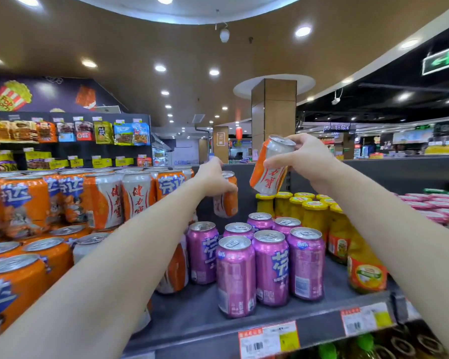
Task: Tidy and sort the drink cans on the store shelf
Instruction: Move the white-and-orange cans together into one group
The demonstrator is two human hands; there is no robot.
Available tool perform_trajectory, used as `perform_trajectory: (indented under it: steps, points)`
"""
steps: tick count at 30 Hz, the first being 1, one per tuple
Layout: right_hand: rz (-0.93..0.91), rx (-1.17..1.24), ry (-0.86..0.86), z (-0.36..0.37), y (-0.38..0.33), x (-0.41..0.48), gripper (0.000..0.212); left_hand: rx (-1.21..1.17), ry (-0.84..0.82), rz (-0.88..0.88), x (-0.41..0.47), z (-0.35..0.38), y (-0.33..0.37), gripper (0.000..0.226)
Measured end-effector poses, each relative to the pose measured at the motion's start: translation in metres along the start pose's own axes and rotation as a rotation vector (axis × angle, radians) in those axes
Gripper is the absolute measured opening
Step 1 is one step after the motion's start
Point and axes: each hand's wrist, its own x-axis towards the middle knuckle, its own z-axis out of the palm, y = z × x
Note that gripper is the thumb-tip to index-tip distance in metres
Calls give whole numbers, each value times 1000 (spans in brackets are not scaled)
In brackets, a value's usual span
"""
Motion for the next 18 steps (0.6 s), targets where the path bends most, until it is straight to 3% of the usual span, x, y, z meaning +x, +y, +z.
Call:
perform_trajectory:
  steps: [7,14,18]
  points:
    - [-66,193,96,-8,-22,-19,70,-108,109,169,-28,-36,25,77]
    - [-167,214,-2,-7,-41,-46,50,-200,207,163,-71,-61,38,73]
    - [-207,219,-49,4,-50,-60,65,-187,232,140,-101,-85,42,66]
